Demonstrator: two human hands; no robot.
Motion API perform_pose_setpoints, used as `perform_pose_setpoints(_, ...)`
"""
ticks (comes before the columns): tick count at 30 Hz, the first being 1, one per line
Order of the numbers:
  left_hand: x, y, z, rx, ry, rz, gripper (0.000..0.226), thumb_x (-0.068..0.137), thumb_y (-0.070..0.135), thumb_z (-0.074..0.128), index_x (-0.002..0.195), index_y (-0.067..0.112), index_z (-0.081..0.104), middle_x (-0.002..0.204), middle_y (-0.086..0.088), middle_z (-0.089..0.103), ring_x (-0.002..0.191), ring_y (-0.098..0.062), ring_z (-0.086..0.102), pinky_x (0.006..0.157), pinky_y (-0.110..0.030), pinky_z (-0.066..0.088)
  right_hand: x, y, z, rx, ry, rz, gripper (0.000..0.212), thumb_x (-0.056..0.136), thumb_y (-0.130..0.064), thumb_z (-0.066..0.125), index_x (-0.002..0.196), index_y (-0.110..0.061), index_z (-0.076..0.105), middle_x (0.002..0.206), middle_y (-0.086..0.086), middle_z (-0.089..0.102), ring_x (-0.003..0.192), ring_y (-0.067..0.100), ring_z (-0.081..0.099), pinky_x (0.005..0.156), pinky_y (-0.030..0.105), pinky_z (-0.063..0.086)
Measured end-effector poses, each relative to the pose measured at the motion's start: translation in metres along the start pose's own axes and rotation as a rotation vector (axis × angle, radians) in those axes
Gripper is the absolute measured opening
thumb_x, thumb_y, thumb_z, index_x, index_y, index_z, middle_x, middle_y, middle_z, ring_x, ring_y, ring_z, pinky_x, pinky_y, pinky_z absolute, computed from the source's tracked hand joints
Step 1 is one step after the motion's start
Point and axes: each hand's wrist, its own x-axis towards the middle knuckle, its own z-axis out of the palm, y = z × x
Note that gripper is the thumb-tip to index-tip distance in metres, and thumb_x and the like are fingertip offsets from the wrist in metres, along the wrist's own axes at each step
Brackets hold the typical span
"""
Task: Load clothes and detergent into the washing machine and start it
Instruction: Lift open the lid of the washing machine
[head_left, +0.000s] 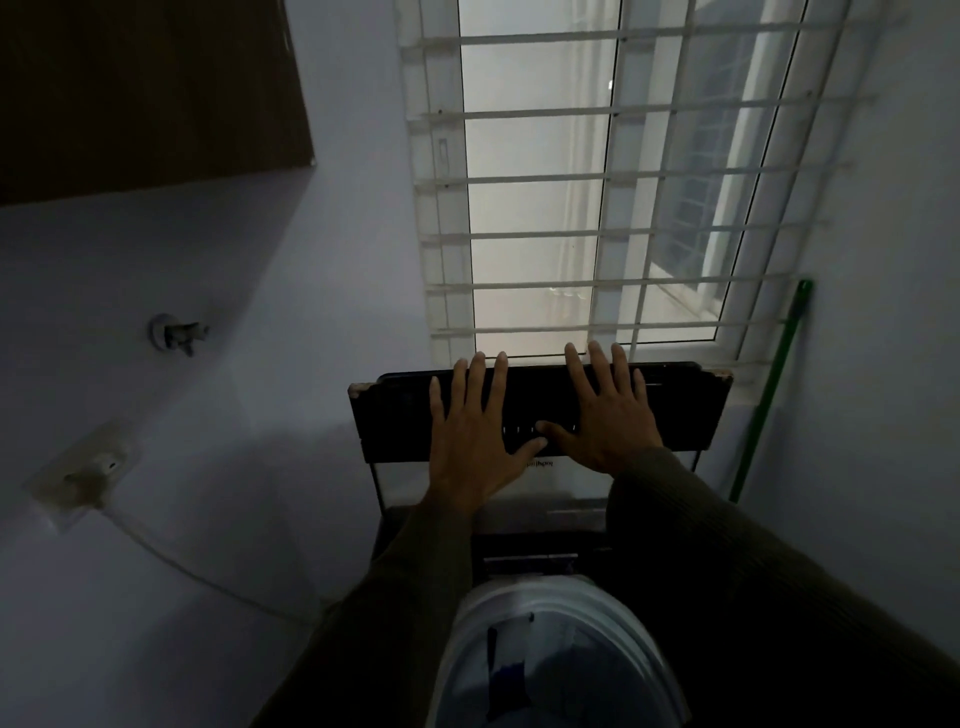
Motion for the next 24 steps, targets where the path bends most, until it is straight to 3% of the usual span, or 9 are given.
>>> perform_pose_setpoints(9, 0.059, -0.022, 0.033, -0.021, -0.038, 0.041, 0.116, 0.075, 0.086, 0.043, 0.158, 0.018, -0.005, 0.165, -0.013, 0.006, 0.152, -0.034, 0.001, 0.119, -0.061, 0.001, 0.058, 0.005, 0.034, -0.036, -0.030, 0.048, 0.105, 0.081, -0.079, 0.044, 0.154, -0.030, -0.015, 0.164, 0.011, -0.009, 0.148, 0.034, -0.018, 0.119, 0.055, -0.006)
perform_pose_setpoints(24, 0.107, -0.045, 0.084, -0.013, -0.091, 0.093, 0.123, 0.068, 0.096, 0.031, 0.158, 0.019, -0.001, 0.165, -0.014, 0.005, 0.151, -0.035, -0.001, 0.119, -0.062, -0.002, 0.110, 0.009, 0.069, 0.028, -0.096, 0.104, 0.105, 0.080, -0.079, 0.046, 0.154, -0.032, -0.011, 0.164, 0.008, -0.009, 0.149, 0.032, -0.018, 0.118, 0.058, -0.002)
